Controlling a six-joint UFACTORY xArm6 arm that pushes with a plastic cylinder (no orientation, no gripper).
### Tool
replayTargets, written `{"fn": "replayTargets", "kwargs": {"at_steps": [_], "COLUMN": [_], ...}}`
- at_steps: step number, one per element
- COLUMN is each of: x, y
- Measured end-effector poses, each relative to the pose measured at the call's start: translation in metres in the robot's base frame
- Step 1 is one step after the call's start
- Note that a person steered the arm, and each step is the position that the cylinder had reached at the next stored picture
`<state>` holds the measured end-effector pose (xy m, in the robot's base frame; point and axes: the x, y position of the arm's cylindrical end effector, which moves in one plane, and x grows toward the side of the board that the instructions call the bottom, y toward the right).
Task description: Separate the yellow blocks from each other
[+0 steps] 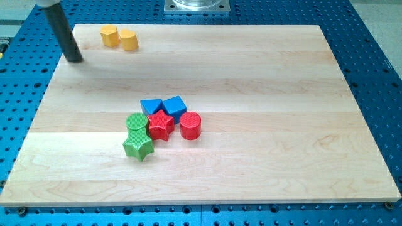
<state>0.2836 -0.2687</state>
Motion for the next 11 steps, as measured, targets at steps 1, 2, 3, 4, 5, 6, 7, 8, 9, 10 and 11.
{"fn": "replayTargets", "kwargs": {"at_steps": [1, 2, 3, 4, 5, 6, 7, 8, 9, 10, 11], "x": [-0.037, -0.04, -0.04, -0.043, -0.074, -0.092, -0.092, -0.081, -0.053, -0.025, -0.003], "y": [0.002, 0.035, 0.07, 0.1, 0.063, 0.066, 0.088, 0.129, 0.152, 0.172, 0.193]}}
